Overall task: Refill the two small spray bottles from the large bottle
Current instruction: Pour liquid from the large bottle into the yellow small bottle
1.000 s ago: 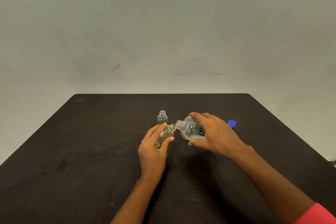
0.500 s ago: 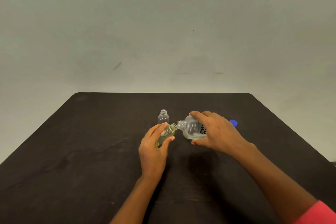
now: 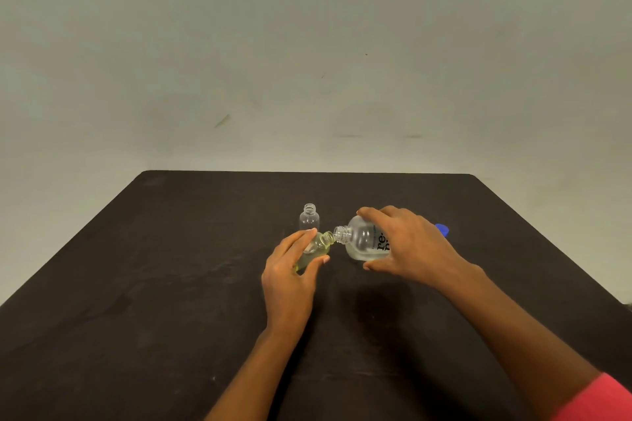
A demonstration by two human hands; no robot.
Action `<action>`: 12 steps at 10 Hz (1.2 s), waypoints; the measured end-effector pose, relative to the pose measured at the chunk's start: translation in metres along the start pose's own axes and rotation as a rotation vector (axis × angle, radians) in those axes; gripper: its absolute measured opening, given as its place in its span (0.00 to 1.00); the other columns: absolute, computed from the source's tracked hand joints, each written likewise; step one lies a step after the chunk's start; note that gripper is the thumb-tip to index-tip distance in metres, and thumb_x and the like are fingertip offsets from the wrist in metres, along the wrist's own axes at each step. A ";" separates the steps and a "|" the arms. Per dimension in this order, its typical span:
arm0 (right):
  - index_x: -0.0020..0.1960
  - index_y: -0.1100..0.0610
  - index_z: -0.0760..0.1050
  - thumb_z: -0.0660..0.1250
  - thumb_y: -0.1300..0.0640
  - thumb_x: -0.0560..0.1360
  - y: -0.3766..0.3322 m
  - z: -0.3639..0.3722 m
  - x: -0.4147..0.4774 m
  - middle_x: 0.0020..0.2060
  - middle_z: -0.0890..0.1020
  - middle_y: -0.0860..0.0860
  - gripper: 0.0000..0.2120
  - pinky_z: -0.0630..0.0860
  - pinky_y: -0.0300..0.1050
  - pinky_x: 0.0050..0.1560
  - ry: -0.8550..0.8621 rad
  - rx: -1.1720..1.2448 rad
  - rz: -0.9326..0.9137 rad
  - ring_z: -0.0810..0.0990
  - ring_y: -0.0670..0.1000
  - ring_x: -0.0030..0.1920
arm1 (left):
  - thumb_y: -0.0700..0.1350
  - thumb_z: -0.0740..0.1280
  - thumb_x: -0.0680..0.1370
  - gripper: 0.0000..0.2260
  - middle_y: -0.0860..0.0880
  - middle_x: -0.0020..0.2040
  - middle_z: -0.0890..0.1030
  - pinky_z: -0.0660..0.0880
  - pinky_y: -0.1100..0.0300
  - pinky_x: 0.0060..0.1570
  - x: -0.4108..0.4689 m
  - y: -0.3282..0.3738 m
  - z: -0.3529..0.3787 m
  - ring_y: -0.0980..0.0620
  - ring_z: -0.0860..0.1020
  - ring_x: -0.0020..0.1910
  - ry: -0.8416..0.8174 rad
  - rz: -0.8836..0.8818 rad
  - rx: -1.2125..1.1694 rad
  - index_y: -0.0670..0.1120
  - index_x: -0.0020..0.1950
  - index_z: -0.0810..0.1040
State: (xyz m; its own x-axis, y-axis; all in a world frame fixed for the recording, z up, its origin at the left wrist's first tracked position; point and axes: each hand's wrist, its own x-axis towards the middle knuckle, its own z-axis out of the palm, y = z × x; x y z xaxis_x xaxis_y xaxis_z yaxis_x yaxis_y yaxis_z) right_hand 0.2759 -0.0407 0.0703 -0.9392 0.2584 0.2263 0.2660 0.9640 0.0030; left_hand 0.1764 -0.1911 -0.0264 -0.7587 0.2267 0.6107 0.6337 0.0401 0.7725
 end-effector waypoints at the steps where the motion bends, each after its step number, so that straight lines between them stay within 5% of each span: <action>1: 0.72 0.45 0.57 0.72 0.40 0.67 0.001 -0.001 0.000 0.62 0.73 0.47 0.39 0.71 0.45 0.55 -0.003 -0.005 -0.002 0.72 0.51 0.60 | 0.39 0.78 0.67 0.22 0.57 0.55 0.80 0.79 0.51 0.54 0.000 -0.001 0.000 0.58 0.78 0.55 0.000 0.003 0.004 0.51 0.59 0.80; 12: 0.72 0.45 0.57 0.72 0.41 0.68 -0.002 -0.005 0.004 0.63 0.72 0.48 0.39 0.70 0.45 0.58 -0.012 -0.022 -0.020 0.72 0.51 0.61 | 0.39 0.78 0.67 0.21 0.56 0.55 0.81 0.79 0.51 0.52 -0.001 -0.002 0.001 0.58 0.78 0.55 -0.008 -0.010 0.021 0.49 0.59 0.81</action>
State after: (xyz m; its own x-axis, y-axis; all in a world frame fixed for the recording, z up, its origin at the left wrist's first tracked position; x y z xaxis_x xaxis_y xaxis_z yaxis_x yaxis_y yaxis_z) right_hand 0.2722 -0.0420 0.0761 -0.9469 0.2397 0.2143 0.2514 0.9675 0.0289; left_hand 0.1764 -0.1902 -0.0286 -0.7641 0.2342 0.6011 0.6289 0.0627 0.7749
